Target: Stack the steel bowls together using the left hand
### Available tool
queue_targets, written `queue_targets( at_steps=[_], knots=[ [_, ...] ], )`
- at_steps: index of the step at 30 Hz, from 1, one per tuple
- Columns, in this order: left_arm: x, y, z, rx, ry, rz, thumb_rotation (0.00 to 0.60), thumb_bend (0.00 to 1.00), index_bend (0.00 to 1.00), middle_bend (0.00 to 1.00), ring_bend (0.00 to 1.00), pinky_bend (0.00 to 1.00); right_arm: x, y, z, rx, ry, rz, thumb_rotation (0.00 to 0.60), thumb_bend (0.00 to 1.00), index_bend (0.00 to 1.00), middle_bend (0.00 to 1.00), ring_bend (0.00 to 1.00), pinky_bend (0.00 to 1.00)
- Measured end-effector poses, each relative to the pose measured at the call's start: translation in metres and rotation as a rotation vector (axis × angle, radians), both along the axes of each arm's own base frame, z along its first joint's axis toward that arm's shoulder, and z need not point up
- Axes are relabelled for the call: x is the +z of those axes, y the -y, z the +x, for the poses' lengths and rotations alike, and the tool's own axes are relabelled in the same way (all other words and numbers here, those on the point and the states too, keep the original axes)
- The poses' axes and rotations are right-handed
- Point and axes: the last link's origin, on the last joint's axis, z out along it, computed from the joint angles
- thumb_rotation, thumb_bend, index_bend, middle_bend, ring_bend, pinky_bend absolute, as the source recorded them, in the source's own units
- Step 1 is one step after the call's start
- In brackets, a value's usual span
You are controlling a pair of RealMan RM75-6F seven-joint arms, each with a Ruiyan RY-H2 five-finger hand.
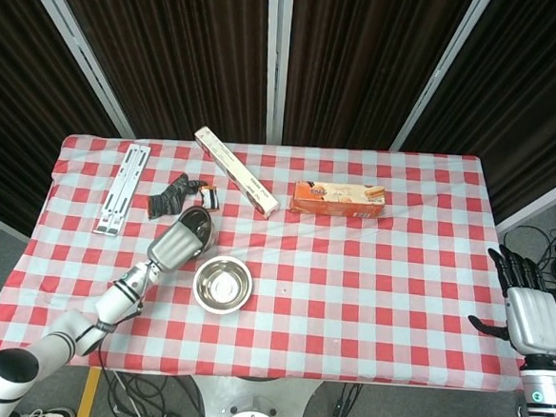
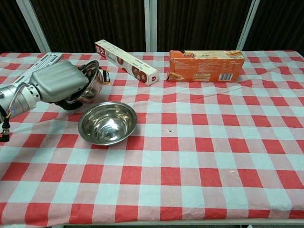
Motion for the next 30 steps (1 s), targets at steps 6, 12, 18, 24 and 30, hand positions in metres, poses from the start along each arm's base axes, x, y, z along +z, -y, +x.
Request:
queue_targets(
  at_steps=[6, 12, 18, 24, 30],
  knots=[
    [0.012, -0.002, 0.009, -0.033, 0.029, 0.033, 0.600, 0.40, 0.70, 0.77, 0.75, 0.84, 0.002, 0.001, 0.001, 0.000, 0.005, -0.005, 0.600, 0.03, 0.00, 0.00, 0.00, 0.00],
    [0.021, 0.013, 0.023, -0.070, 0.060, 0.035, 0.600, 0.40, 0.70, 0.77, 0.75, 0.84, 0.003, 0.001, 0.002, 0.010, 0.015, -0.010, 0.600, 0.03, 0.00, 0.00, 0.00, 0.00],
    [0.024, 0.057, 0.047, -0.118, 0.074, -0.018, 0.600, 0.40, 0.71, 0.77, 0.75, 0.84, 0.002, 0.001, 0.005, 0.027, 0.026, -0.003, 0.600, 0.03, 0.00, 0.00, 0.00, 0.00],
    [0.033, 0.099, 0.062, -0.197, -0.025, -0.065, 0.600, 0.40, 0.71, 0.77, 0.75, 0.84, 0.002, 0.000, 0.005, 0.029, 0.035, -0.009, 0.600, 0.03, 0.00, 0.00, 0.00, 0.00],
    [0.031, 0.111, 0.055, -0.229, -0.101, -0.112, 0.600, 0.38, 0.68, 0.75, 0.74, 0.84, 0.003, 0.000, 0.000, 0.017, 0.037, -0.013, 0.600, 0.03, 0.00, 0.00, 0.00, 0.00]
  ],
)
